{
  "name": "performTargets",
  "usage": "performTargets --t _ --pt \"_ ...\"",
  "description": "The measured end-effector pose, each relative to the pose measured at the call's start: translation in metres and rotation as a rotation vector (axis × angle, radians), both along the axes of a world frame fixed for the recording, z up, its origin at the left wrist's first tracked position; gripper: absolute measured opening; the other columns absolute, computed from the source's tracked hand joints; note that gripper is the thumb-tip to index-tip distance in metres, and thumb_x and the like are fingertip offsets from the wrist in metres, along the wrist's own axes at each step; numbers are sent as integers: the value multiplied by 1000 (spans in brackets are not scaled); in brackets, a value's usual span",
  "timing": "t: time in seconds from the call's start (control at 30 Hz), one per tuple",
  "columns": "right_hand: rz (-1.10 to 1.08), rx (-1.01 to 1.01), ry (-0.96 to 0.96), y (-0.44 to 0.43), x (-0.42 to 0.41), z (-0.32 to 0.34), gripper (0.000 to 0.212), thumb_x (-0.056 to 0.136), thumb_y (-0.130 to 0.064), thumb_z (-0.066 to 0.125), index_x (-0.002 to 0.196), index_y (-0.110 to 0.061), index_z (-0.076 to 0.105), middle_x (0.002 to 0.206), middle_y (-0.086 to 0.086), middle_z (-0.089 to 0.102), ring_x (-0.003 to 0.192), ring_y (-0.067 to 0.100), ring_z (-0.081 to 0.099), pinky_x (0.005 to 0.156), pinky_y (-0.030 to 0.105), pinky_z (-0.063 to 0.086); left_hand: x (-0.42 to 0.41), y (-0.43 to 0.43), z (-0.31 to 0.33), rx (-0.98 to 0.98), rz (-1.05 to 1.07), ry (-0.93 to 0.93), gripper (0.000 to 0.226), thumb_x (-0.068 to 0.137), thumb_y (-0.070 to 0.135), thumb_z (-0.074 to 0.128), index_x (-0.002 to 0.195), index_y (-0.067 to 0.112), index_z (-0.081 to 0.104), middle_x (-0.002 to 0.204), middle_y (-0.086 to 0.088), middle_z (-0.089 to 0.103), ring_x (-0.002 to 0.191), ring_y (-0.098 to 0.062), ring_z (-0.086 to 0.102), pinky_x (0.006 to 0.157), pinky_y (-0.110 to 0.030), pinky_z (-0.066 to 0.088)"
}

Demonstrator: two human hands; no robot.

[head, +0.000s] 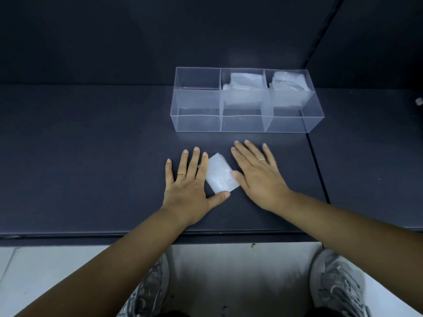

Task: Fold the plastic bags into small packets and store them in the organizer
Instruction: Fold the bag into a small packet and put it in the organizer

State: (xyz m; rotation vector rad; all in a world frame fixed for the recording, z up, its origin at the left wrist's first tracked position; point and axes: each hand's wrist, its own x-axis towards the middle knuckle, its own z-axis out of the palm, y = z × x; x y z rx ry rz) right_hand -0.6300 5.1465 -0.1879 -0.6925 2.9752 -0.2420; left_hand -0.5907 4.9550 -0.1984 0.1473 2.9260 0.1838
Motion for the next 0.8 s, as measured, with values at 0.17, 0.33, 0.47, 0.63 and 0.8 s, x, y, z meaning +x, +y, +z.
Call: performTargets --t 0.17,0.33,0.47,0.63,0.8 --pt "-283 -267 -16 -17 16 8 26 85 -45 61 103 -26 59 105 -8 47 103 14 41 86 28 22 3 2 0 19 43 -25 114 59 92 -8 146 21 -26 156 3 -28 142 -19 -30 113 -53 -17" --pt "-377 -407 -216 -35 16 18 14 78 -25 68 75 -26 54 93 -9 47 92 10 44 81 26 33 6 6 4 21 83 -60 125 52 95 -6 146 16 -26 155 1 -30 139 -16 -33 113 -52 -19" --pt "-364 -659 -406 -29 12 37 20 78 -8 65 72 -24 55 75 -10 58 66 5 54 61 22 43 10 0 20 299 118 -150 128 51 97 13 151 21 -15 158 7 -20 138 -6 -30 114 -42 -20" --pt "-102 -713 -440 -12 7 74 30 82 -8 69 94 -31 54 74 -5 64 62 10 54 60 15 42 -8 -16 64 1058 205 -313 115 56 61 76 148 42 10 138 29 43 124 13 40 97 -9 35" --pt "-209 -937 -574 3 -11 98 39 82 -12 74 116 -23 61 84 -3 71 79 11 65 77 18 52 -35 -3 86 1396 256 -277 45 65 20 79 109 22 69 99 2 74 91 -12 68 73 -16 52"
